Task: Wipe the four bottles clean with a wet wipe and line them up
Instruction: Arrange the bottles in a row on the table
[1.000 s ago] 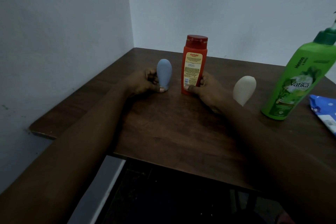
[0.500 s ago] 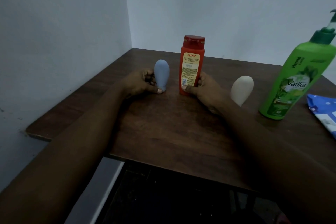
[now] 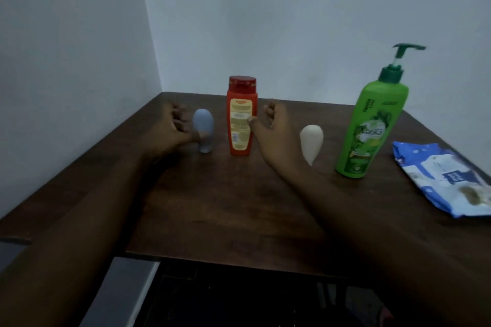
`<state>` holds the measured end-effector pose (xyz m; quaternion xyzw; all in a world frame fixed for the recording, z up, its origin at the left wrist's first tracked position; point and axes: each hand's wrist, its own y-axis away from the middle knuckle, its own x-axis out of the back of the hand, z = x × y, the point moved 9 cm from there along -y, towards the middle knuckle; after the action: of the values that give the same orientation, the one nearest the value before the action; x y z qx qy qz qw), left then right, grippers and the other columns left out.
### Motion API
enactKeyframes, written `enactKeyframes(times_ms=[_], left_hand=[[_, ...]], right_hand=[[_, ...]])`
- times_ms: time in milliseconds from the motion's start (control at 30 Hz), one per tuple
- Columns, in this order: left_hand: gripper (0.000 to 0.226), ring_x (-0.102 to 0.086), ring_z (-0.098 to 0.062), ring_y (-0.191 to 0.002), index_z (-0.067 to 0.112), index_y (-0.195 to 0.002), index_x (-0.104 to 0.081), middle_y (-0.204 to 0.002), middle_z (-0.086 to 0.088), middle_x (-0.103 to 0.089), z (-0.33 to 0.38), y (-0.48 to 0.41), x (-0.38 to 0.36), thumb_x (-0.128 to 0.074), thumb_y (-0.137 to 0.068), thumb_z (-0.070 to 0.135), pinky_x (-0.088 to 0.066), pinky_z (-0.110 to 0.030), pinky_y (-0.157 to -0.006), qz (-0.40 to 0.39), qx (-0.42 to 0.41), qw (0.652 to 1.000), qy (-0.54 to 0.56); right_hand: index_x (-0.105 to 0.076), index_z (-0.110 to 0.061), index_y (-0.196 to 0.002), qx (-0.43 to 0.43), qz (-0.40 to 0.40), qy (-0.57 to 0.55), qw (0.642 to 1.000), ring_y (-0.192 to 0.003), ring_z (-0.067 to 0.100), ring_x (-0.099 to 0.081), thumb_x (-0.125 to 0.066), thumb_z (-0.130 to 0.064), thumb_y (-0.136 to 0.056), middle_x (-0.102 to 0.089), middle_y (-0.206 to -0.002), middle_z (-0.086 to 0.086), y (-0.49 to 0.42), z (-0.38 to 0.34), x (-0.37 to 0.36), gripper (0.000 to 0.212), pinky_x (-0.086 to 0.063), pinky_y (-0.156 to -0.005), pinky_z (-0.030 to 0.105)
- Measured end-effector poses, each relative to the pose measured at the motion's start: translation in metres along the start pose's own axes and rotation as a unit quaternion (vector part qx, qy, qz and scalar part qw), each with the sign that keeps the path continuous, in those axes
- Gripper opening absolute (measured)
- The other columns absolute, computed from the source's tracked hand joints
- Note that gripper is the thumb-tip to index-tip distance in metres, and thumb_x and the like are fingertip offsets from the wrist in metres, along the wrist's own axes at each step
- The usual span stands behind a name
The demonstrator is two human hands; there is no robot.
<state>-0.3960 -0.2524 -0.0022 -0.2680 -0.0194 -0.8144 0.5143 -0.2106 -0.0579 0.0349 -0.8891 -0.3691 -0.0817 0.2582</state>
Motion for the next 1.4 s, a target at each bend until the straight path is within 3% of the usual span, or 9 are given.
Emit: enactKeyframes(times_ms=[133,200,267,300,400,567,733,1033,1400], left_hand=[[0.035,-0.040,0.001,-0.057,0.031,-0.078,-0.037,-0.069,0.005,-0.038,0.105,0.051,0.042,-0.061,-0.103,0.034,-0.037,-0.019,-0.058,0.259,-0.220,0.937,0.080],[0.034,-0.049,0.002,-0.061,0.026,-0.075,-0.045,-0.068,0.004,-0.046,0.149,0.070,0.007,-0.060,-0.105,0.027,-0.040,-0.014,-0.059,0.215,-0.233,0.945,0.077],[0.020,-0.063,-0.002,-0.079,0.021,-0.085,-0.058,-0.082,0.004,-0.063,0.162,0.076,-0.062,-0.067,-0.100,0.030,-0.052,-0.019,-0.069,0.069,-0.164,0.980,0.086],[0.014,-0.067,-0.005,-0.093,0.022,-0.097,-0.064,-0.096,0.006,-0.068,0.158,0.077,-0.100,-0.073,-0.096,0.033,-0.055,-0.021,-0.077,-0.005,-0.119,0.988,0.101],[0.071,-0.053,-0.014,-0.134,0.022,-0.144,-0.051,-0.147,0.004,-0.055,0.131,0.075,-0.182,-0.086,-0.083,0.034,-0.046,-0.029,-0.101,-0.132,-0.014,0.988,0.081],[0.093,-0.053,-0.026,-0.136,0.019,-0.148,-0.044,-0.152,-0.003,-0.053,0.106,0.057,-0.220,-0.095,-0.070,0.027,-0.051,-0.043,-0.106,-0.176,0.056,0.981,0.052],[0.078,-0.074,-0.029,-0.100,0.010,-0.143,-0.053,-0.137,-0.012,-0.065,0.101,0.046,-0.232,-0.092,-0.076,0.014,-0.065,-0.047,-0.087,-0.201,0.059,0.974,0.082],[0.065,-0.069,-0.016,-0.065,0.007,-0.140,-0.056,-0.122,-0.014,-0.071,0.077,0.020,-0.208,-0.087,-0.083,0.011,-0.062,-0.032,-0.069,-0.153,0.054,0.984,0.073],[0.064,-0.064,-0.013,-0.060,0.008,-0.142,-0.056,-0.125,-0.012,-0.069,0.069,0.015,-0.210,-0.084,-0.085,0.008,-0.058,-0.027,-0.061,-0.158,0.057,0.982,0.082]], right_hand=[[-0.053,-0.005,-0.119,0.322,0.236,-0.124,0.908,-0.102,0.029,-0.065,-0.058,0.003,-0.096,-0.063,-0.110,0.019,0.051,-0.095,0.137,0.024,-0.054,-0.089,0.036],[-0.047,-0.003,-0.119,0.347,0.329,-0.118,0.870,-0.101,0.036,-0.059,-0.062,0.003,-0.093,-0.055,-0.114,0.029,0.062,-0.086,0.199,0.031,-0.050,-0.084,0.040],[-0.042,-0.004,-0.130,0.236,0.378,-0.074,0.892,-0.108,0.027,-0.057,-0.070,-0.015,-0.090,-0.052,-0.127,0.022,0.056,-0.042,0.239,0.050,-0.049,-0.086,0.039],[-0.038,-0.007,-0.136,0.171,0.366,-0.054,0.913,-0.113,0.023,-0.056,-0.072,-0.027,-0.089,-0.051,-0.132,0.016,0.051,-0.014,0.248,0.061,-0.049,-0.092,0.038],[-0.028,-0.023,-0.149,-0.007,0.239,-0.028,0.971,-0.127,0.019,-0.051,-0.076,-0.053,-0.080,-0.048,-0.141,0.006,0.036,0.062,0.248,0.089,-0.046,-0.108,0.045],[-0.032,-0.020,-0.152,-0.186,0.014,-0.083,0.979,-0.105,0.016,-0.067,-0.086,-0.019,-0.072,-0.063,-0.132,0.004,0.019,0.124,0.212,0.096,-0.050,-0.100,0.050],[-0.064,-0.015,-0.122,-0.183,-0.084,-0.091,0.975,-0.106,0.026,-0.072,-0.086,-0.017,-0.062,-0.076,-0.111,0.003,0.003,0.135,0.181,0.064,-0.057,-0.092,0.046],[-0.068,-0.020,-0.112,-0.151,-0.172,-0.045,0.972,-0.096,0.020,-0.072,-0.087,-0.014,-0.073,-0.078,-0.106,0.000,-0.033,0.121,0.118,0.044,-0.056,-0.074,0.035],[-0.064,-0.014,-0.124,-0.126,-0.181,-0.079,0.972,-0.105,0.010,-0.071,-0.080,-0.002,-0.078,-0.076,-0.114,-0.004,-0.024,0.127,0.116,0.049,-0.057,-0.084,0.019]])
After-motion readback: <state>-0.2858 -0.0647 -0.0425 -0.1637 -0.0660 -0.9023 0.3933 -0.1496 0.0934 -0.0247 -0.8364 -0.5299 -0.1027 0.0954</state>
